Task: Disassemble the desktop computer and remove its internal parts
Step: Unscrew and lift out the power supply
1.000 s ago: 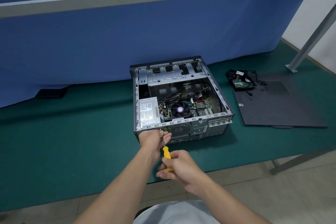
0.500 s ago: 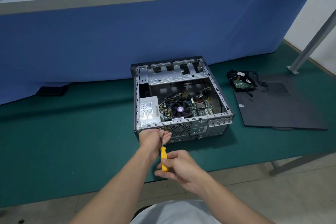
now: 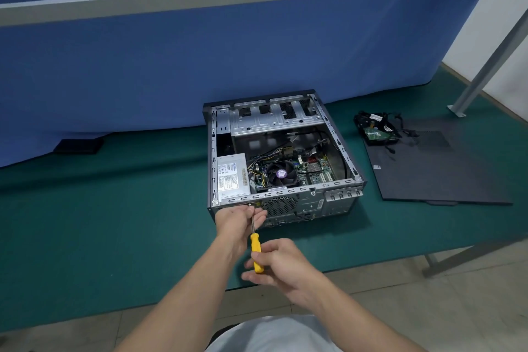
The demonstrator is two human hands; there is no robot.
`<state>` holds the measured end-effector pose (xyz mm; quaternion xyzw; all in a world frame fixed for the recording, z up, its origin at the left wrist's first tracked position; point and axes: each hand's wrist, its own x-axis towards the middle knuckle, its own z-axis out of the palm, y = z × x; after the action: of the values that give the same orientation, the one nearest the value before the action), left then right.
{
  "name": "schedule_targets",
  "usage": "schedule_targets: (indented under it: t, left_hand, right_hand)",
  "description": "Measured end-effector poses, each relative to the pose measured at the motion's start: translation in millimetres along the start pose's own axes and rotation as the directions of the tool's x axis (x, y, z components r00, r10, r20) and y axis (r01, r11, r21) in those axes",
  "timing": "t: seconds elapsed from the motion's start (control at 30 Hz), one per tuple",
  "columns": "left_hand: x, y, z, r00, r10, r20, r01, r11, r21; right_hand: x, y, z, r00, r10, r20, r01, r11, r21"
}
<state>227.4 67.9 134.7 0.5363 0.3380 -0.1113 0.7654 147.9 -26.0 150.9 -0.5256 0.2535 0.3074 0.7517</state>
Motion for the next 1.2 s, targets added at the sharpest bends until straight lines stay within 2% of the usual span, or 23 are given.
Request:
schedule_targets:
  t: [0.1, 0.17, 0.23, 0.37, 0.4, 0.53, 0.63, 0.7, 0.83, 0.93, 1.1, 1.2]
  left_hand:
    - [2.2, -2.4, 0.8, 0.995, 0.062, -0.081, -0.053, 0.992, 0.115]
    - [3.4, -3.2, 3.1, 0.99, 0.09, -0.109, -0.073, 0.986, 0.152]
    - [2.1, -2.0, 5.3, 0.99, 0.081, -0.112, -0.067, 0.989, 0.131]
    - [-2.6, 0.3, 4.1, 0.999, 0.035, -0.034, -0.033, 0.998, 0.044]
    - [-3.0, 0.6, 3.0, 0.999, 0.028, -0.02, -0.028, 0.999, 0.034]
    - [-2.5, -0.9, 3.1, 0.997, 0.028, -0.072, -0.025, 0.998, 0.05]
    - [0.2, -2.8, 4.5, 0.991, 0.066, -0.119, -0.051, 0.991, 0.123]
    - [-0.3, -2.1, 5.4, 0.992, 0.065, -0.11, -0.052, 0.992, 0.114]
    - [-3.7, 0.5, 7.6, 0.998, 0.025, -0.049, -0.023, 0.998, 0.05]
    - [-4.0, 1.3, 5.6, 1.0, -0.009, -0.012, 0.009, 0.999, 0.03]
    - [-2.6, -0.1, 5.8, 0.994, 0.042, -0.104, -0.032, 0.995, 0.098]
    - [-3.2, 1.5, 7.3, 0.993, 0.053, -0.108, -0.043, 0.994, 0.097]
  right_hand:
    - [2.2, 3.9, 3.2, 0.984, -0.083, -0.16, 0.058, 0.986, -0.157]
    - [2.9, 4.4, 2.7, 0.978, -0.099, -0.185, 0.064, 0.98, -0.186]
    - [2.2, 1.9, 0.6, 0.986, -0.07, -0.15, 0.048, 0.988, -0.147]
    - [-2.3, -7.5, -6.2, 0.997, 0.054, 0.058, -0.06, 0.993, 0.1]
    - [-2.8, -7.6, -6.3, 0.996, 0.054, 0.066, -0.06, 0.993, 0.099]
    - [-0.7, -1.8, -0.9, 0.995, -0.039, -0.094, 0.031, 0.996, -0.085]
    - [1.9, 1.3, 0.3, 0.983, -0.077, -0.166, 0.053, 0.988, -0.142]
    - [2.8, 1.1, -0.5, 0.984, -0.079, -0.16, 0.056, 0.988, -0.144]
    - [0.7, -3.4, -2.8, 0.998, -0.031, -0.05, 0.026, 0.996, -0.089]
    - [0.3, -3.2, -2.6, 0.996, -0.057, -0.067, 0.048, 0.991, -0.127]
    - [0.3, -0.7, 4.0, 0.991, -0.066, -0.119, 0.055, 0.994, -0.093]
    - [-0.4, -3.0, 2.5, 0.993, -0.055, -0.102, 0.047, 0.996, -0.082]
